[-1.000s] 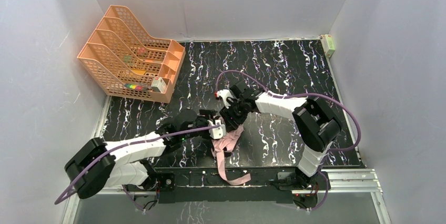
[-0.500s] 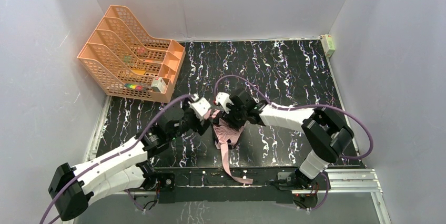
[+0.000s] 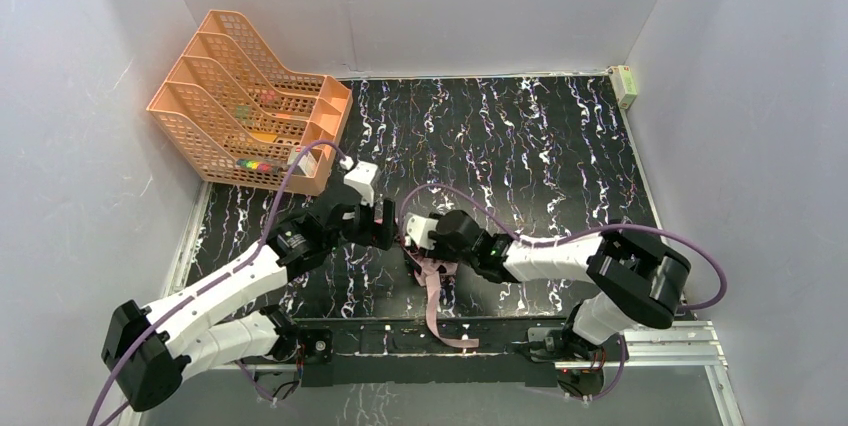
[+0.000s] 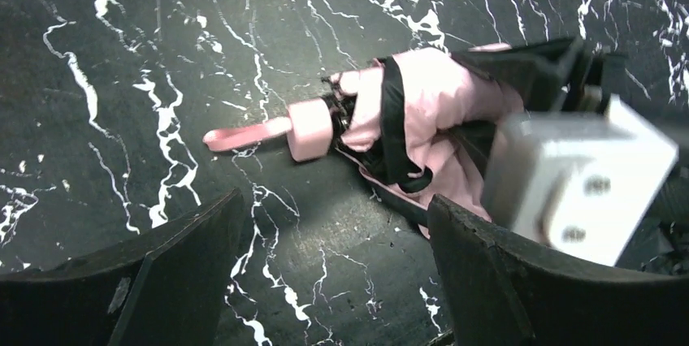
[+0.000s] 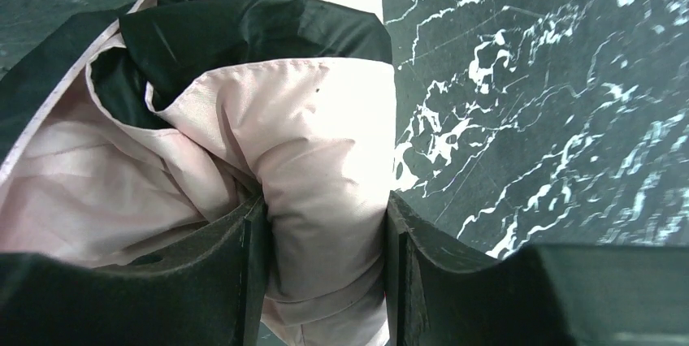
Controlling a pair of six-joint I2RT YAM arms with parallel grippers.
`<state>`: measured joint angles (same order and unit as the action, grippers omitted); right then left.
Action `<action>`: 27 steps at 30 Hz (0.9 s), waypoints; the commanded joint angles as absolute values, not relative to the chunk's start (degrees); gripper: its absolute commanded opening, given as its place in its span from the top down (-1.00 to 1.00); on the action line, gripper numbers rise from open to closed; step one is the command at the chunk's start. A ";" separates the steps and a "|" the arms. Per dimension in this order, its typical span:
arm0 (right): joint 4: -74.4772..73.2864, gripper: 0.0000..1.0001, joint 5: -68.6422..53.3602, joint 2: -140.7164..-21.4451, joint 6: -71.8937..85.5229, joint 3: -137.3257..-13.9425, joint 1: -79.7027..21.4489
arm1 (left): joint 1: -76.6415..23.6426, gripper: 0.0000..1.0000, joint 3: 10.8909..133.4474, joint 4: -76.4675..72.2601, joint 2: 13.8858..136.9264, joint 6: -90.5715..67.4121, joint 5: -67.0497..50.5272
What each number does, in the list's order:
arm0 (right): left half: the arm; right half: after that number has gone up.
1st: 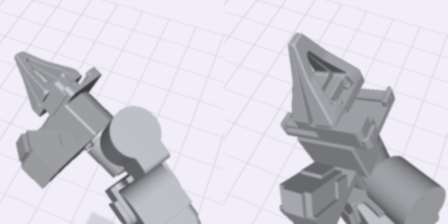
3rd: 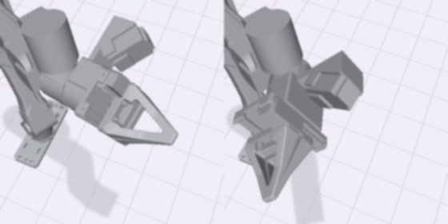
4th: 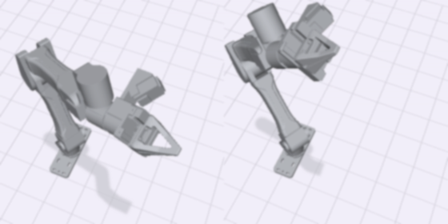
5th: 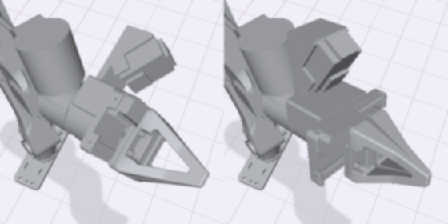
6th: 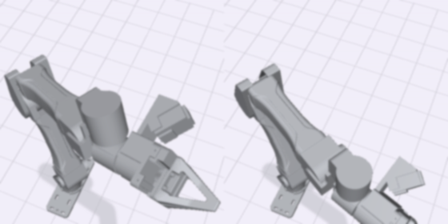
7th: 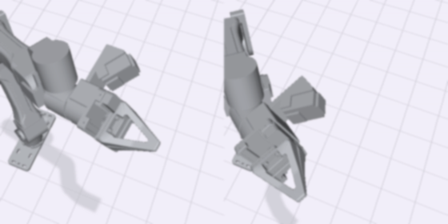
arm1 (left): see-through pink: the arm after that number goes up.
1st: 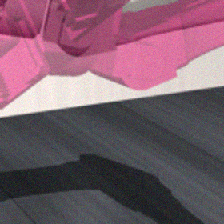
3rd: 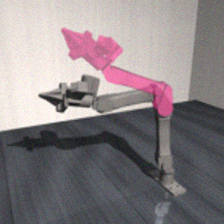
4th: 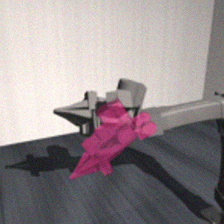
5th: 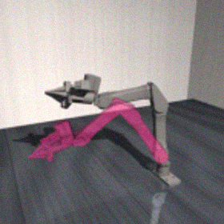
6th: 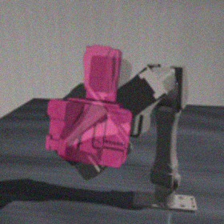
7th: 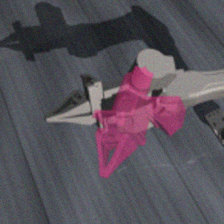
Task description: Put away the umbrella
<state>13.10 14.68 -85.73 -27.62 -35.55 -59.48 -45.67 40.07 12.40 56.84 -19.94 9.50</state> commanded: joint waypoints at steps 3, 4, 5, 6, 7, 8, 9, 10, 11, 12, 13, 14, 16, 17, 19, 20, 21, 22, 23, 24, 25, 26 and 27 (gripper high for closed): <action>16.39 1.00 22.04 -88.20 -36.49 -31.08 -65.70 | -37.74 -0.65 41.22 14.76 54.45 -23.11 1.70; 17.10 1.00 22.51 -88.52 -36.77 -30.55 -66.37 | -36.50 -0.65 41.68 14.90 54.75 -22.41 0.35; 17.66 1.00 23.28 -88.57 -37.08 -29.96 -67.04 | -35.50 -0.65 42.07 14.91 55.11 -21.62 0.04; 18.88 1.00 24.15 -88.66 -37.40 -29.33 -67.99 | -34.83 -0.66 42.38 14.96 55.49 -20.50 -1.92; 19.54 1.00 25.16 -88.85 -37.97 -28.83 -68.81 | -34.39 -0.68 42.84 14.90 56.17 -19.29 -3.05; 20.32 1.00 26.37 -89.23 -39.10 -28.30 -69.88 | -34.08 -0.68 43.32 14.91 57.02 -17.98 -4.27; 20.71 1.00 27.53 -89.80 -40.24 -27.89 -70.95 | -33.95 -0.68 44.05 15.08 58.36 -16.40 -5.70; 20.63 1.00 28.11 -90.46 -41.35 -27.66 -71.80 | -33.93 -0.68 44.80 15.26 60.42 -14.99 -7.50; 20.50 0.99 28.31 -91.07 -41.94 -27.50 -72.54 | -33.93 -0.69 45.44 15.27 61.90 -13.35 -9.81; 20.60 0.99 28.75 -91.51 -42.20 -27.37 -73.12 | -33.93 -0.69 46.00 15.22 63.63 -11.83 -12.92; 20.61 0.99 29.28 -91.96 -42.17 -27.34 -73.65 | -33.97 -0.69 46.59 15.24 65.28 -10.42 -15.89; 20.84 0.99 29.86 -92.27 -41.98 -27.21 -74.27 | -33.99 -0.69 47.25 15.55 66.77 -9.15 -18.81; 22.22 1.00 31.07 -92.92 -42.21 -26.73 -75.75 | -34.01 -0.64 48.28 15.86 68.93 -7.51 -21.93; 23.21 1.00 31.59 -93.25 -42.69 -26.32 -76.55 | -34.01 -0.61 48.27 15.42 69.63 -6.97 -22.65; 25.25 1.00 32.75 -93.99 -43.62 -25.75 -78.19 | -34.07 -0.57 48.84 15.67 70.90 -5.01 -23.81; 26.36 1.00 33.67 -94.35 -44.05 -25.49 -78.77 | -34.10 -0.57 49.32 15.85 71.47 -3.41 -24.18; 27.65 1.00 34.39 -94.85 -44.66 -25.19 -79.35 | -34.10 -0.57 49.46 15.78 71.80 -1.95 -24.79; 28.78 1.00 35.03 -95.17 -45.07 -25.00 -79.77 | -34.10 -0.57 49.23 15.44 71.95 -0.20 -25.90; 29.20 1.00 35.36 -95.57 -45.34 -25.03 -80.06 | -34.10 -0.59 48.66 14.75 71.86 2.61 -27.76; 29.28 0.99 35.48 -95.78 -45.60 -25.11 -80.25 | -34.10 -0.61 47.91 13.98 71.41 5.13 -30.00; 29.29 0.99 35.64 -95.83 -45.76 -25.24 -80.41 | -34.10 -0.63 47.04 13.03 70.92 7.14 -32.02; 29.18 0.99 35.72 -95.69 -45.85 -25.37 -80.68 | -34.10 -0.64 46.26 11.90 70.42 8.50 -33.36; 29.18 0.99 35.88 -95.46 -45.92 -25.40 -80.94 | -34.10 -0.67 45.55 10.73 70.00 9.06 -33.91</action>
